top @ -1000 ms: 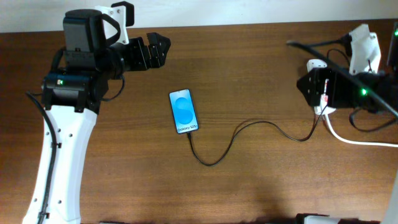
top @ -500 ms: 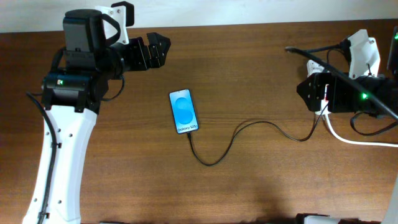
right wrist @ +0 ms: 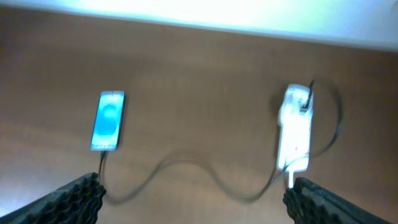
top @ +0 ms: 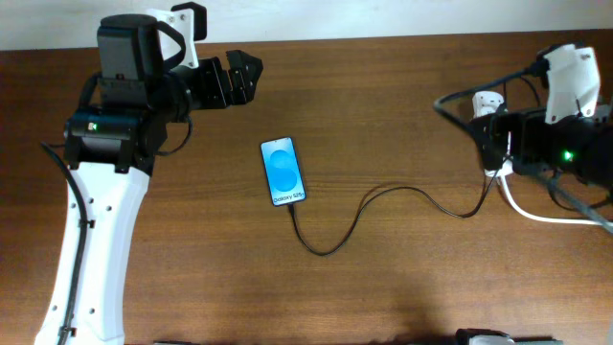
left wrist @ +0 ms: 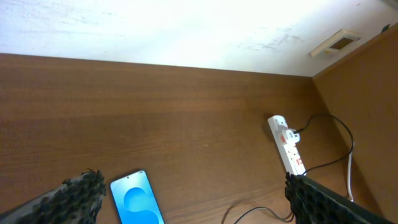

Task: Plug charger to phone and switch on socket
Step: 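Lift the right gripper off the power strip and pull back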

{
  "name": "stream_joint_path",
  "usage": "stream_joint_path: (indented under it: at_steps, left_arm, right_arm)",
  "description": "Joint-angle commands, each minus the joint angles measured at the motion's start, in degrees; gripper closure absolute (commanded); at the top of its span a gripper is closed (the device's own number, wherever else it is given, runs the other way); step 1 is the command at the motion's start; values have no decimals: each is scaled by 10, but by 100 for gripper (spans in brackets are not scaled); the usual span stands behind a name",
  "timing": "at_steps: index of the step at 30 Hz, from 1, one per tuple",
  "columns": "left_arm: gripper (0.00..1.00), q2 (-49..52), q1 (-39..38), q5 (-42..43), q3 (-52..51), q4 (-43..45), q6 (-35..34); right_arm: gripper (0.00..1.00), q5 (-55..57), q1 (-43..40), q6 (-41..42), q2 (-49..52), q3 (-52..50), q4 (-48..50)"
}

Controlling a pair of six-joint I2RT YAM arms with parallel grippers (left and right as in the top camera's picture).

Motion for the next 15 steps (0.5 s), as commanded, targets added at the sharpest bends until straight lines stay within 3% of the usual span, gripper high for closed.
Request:
stream_joint_path:
  at_steps: [1,15]
  left_arm:
    - [1,-6,3,-4,2,1,9]
    - [1,-6,3,-4,2,1,9]
  right_arm:
    - [2,7,1,-5,-61,-88,75]
    - [2,59,61,-5,-332,-605,528]
